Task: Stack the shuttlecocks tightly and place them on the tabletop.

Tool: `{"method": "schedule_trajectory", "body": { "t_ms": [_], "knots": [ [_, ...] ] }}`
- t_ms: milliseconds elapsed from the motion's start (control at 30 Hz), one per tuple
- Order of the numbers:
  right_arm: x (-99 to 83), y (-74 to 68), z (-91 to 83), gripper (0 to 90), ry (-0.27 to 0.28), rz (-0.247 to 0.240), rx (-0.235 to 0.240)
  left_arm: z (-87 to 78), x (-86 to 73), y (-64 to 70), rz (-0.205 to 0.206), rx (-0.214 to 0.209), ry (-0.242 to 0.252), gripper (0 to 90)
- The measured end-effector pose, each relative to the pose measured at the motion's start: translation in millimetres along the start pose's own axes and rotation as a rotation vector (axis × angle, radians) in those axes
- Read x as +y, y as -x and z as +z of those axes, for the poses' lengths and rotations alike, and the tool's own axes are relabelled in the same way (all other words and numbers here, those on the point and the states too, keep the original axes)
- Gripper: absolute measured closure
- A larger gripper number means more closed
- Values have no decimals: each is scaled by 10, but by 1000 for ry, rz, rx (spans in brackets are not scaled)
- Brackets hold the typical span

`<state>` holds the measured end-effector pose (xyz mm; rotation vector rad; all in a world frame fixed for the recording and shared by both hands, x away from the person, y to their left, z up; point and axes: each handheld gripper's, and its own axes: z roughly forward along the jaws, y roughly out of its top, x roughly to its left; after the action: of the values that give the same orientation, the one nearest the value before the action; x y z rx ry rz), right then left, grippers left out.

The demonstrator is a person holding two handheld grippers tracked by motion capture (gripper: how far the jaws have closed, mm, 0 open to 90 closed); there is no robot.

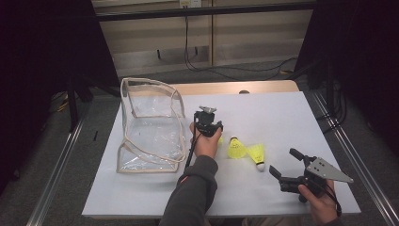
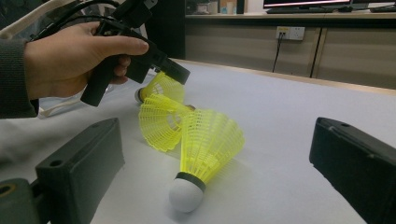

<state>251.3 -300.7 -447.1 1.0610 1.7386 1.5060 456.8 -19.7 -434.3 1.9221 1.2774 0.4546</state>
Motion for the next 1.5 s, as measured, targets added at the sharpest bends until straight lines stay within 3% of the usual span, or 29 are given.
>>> {"method": "schedule_trajectory", "body": {
  "t_ms": [467,600,1233,1500],
  "knots": [
    [-1,5,-4,23,-3,-1,-1,21,42,15,-10,15,23,556],
    [3,3,-7,23,-1,-3,-1,10,48,19,4,19,22,550],
    [2,-4,-6,23,-5,-3,-1,-7,56,-13,0,14,22,552],
    [3,-4,-9,23,-4,-4,-2,-15,56,-6,-1,-6,13,555]
  ]
}}
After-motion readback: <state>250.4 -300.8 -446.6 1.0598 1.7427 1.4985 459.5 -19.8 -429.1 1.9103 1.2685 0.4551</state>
